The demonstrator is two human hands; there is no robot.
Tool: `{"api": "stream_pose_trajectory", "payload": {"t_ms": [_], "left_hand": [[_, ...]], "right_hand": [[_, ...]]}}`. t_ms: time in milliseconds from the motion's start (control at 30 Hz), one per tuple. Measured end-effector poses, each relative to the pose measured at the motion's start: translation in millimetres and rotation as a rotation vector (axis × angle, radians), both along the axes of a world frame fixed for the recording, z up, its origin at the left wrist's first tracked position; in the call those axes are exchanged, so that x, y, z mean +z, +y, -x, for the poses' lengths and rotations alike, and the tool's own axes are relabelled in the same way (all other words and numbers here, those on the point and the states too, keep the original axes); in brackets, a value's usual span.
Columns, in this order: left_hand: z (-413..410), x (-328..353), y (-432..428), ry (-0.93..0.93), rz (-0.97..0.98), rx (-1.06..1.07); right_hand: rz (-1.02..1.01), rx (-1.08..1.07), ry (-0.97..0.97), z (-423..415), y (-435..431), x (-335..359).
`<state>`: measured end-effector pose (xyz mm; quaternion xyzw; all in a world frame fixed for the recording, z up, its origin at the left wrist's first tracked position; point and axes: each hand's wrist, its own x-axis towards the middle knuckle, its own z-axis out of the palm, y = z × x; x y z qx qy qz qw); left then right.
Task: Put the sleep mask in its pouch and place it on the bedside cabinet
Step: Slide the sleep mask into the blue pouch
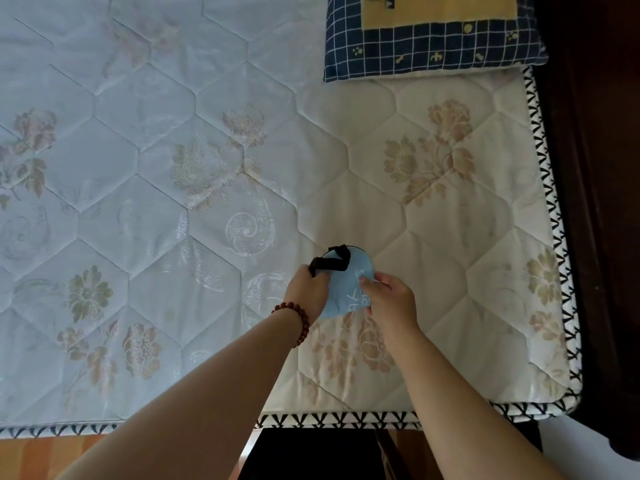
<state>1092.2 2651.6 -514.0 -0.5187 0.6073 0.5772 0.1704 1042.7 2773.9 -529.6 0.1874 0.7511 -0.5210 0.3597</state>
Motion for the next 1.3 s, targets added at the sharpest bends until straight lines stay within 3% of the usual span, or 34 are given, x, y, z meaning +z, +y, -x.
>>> {"api": "stream_pose_trajectory", "payload": {"t_ms": [300,467,700,1033,1300], "left_hand": [[10,78,-3,0.184,0.009,0.179],[11,128,-3,0.218,0.184,0.146],[5,195,1,0.323,0.239,0.098],[10,270,14,0.373,0.236,0.06],[6,311,23,0.386,0.219,0.259]], "right_hand": [[0.265,-0.101,-0.021,4,-8,80],[0.385,-0.145,-0.033,3,-12,135],[0.511,-0.179,-0.046,2,-4,199],[0.517,-0.168,0.03,8,13,280],[0.579,-0.182,-0.001,6,14,321]]}}
